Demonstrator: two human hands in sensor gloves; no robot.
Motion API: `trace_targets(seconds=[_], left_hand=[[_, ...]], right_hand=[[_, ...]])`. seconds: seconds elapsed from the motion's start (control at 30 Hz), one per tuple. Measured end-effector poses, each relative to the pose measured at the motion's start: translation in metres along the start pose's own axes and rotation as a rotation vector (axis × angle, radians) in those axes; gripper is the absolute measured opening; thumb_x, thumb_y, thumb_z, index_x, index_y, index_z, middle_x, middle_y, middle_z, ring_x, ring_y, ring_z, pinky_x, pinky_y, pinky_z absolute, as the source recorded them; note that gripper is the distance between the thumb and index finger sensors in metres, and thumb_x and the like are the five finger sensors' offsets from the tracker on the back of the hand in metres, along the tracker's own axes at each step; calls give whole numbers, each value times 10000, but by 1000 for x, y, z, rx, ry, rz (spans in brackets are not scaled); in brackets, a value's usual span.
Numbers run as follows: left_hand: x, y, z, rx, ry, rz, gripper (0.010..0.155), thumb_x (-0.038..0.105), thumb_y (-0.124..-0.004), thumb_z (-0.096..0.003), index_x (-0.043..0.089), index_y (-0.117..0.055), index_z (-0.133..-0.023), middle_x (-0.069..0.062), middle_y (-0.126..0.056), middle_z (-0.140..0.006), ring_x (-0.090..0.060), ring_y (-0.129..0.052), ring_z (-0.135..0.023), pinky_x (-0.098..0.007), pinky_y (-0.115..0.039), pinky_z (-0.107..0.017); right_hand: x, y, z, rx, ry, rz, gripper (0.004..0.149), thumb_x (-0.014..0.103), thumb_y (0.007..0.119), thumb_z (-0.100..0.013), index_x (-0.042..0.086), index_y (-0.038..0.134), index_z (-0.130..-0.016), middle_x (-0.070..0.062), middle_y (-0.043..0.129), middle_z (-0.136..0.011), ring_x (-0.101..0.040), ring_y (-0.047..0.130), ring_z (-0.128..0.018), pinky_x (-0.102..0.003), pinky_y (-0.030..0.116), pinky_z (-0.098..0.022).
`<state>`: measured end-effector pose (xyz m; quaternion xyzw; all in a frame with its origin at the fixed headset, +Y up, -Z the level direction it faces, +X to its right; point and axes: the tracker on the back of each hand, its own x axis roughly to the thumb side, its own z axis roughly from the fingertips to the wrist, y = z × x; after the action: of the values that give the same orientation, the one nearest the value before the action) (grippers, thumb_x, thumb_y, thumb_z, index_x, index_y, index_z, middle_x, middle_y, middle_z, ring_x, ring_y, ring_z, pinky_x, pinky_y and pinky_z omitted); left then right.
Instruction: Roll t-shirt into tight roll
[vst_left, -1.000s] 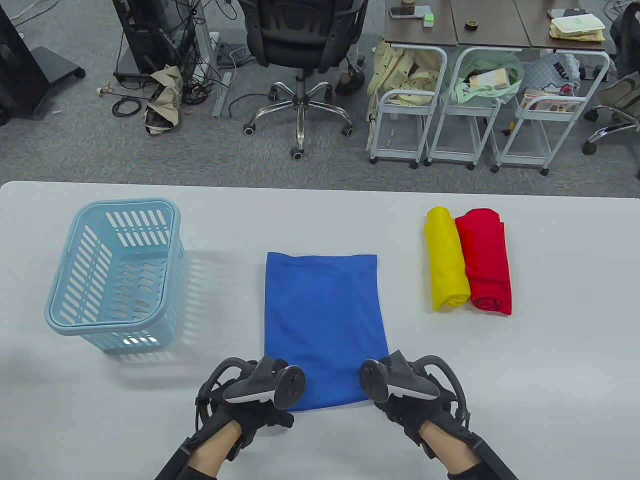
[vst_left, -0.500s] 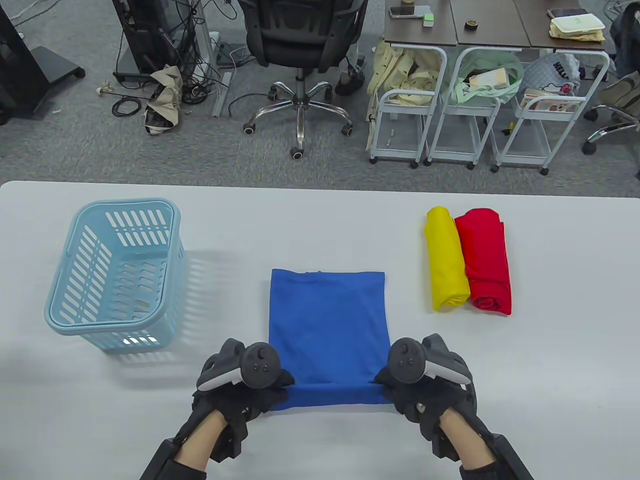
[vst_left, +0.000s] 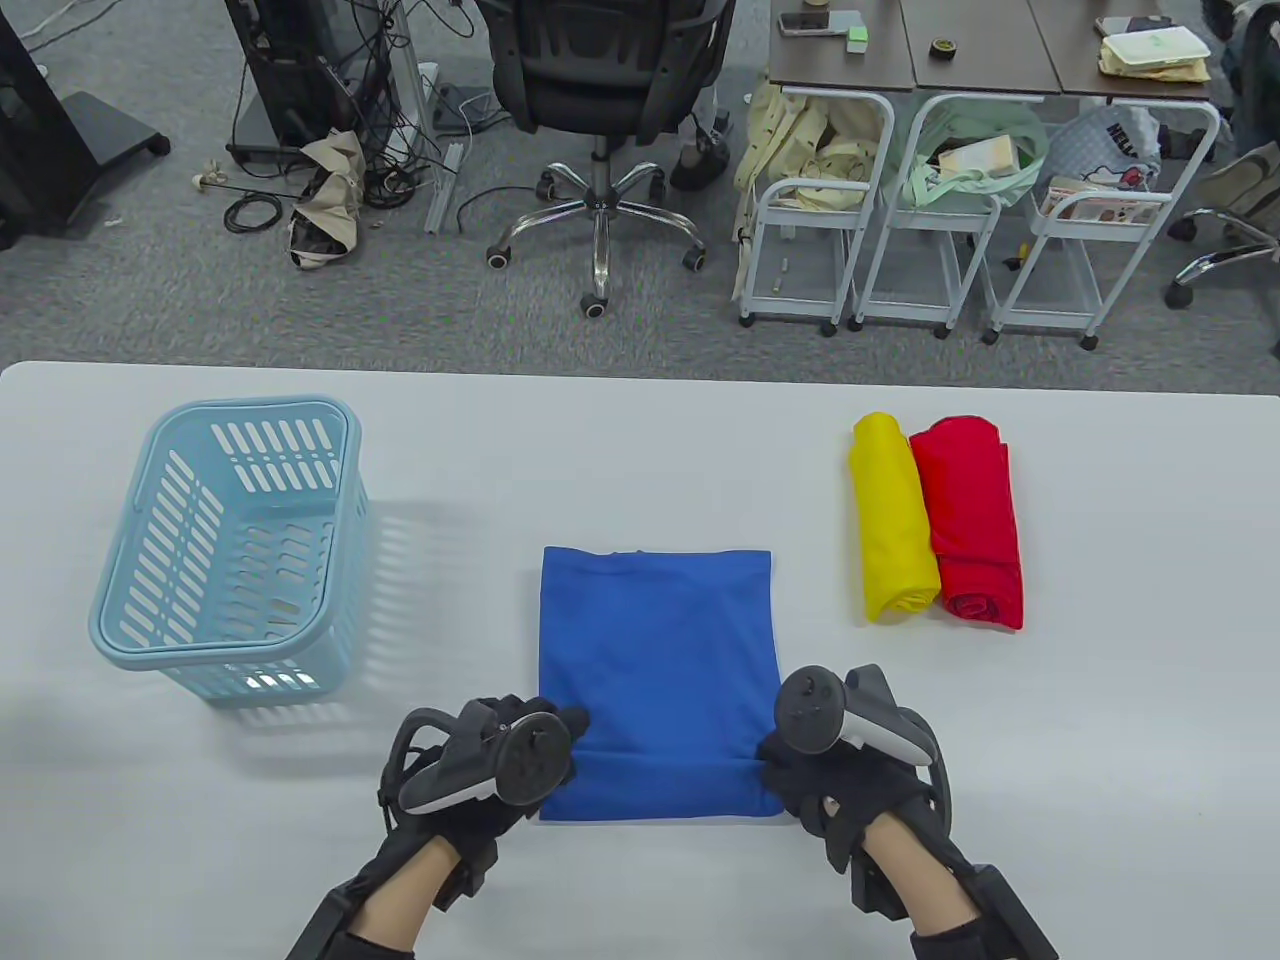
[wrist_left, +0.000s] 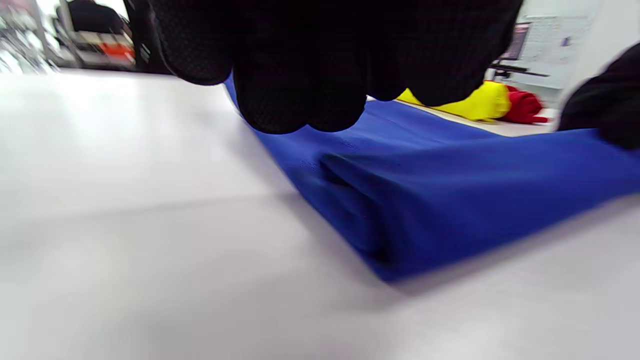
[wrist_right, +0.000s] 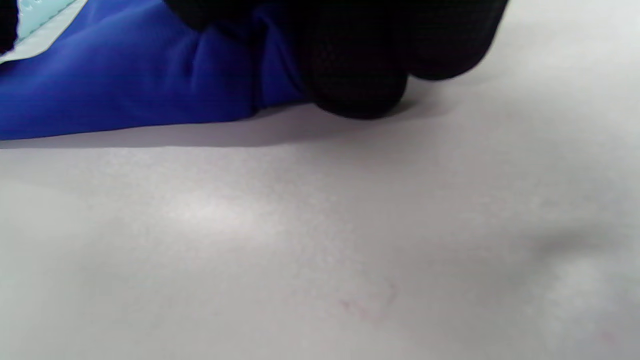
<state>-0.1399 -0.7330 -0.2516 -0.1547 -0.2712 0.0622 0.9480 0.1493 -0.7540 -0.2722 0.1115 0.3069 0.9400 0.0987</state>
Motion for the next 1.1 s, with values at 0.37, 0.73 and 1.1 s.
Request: trace_targets(seconds=[0.37, 0.73, 1.1], left_hand=[[7, -15, -10, -188, 19, -114, 709, 568, -785, -478, 335, -560, -1109, -72, -621, -1110, -326, -699, -952, -544, -621, -745], [9, -18, -14, -164, 41, -214, 748, 500, -807, -494, 313, -464, -1132, -57, -570, -1124, -268, -711, -935, -531, -621, -755], [-4, -7, -14, -61, 28, -82, 449, 375, -729, -553, 286, -749, -993, 27, -921, -895, -191, -973, -751, -492, -746, -700]], right_hand=[[46, 13, 20, -60, -170, 268, 647, 448, 799, -509, 228, 524, -1051, -138, 485, -1103, -358, 635, -971, -528, 574, -672], [42, 17, 8, -75, -114, 338, 650, 360, 781, -536, 291, 369, -1034, -67, 432, -1084, -276, 608, -924, -502, 544, -695], [22, 3, 8, -60, -167, 101, 490, 343, 627, -568, 226, 527, -1033, -57, 704, -965, -233, 835, -757, -422, 712, -560]])
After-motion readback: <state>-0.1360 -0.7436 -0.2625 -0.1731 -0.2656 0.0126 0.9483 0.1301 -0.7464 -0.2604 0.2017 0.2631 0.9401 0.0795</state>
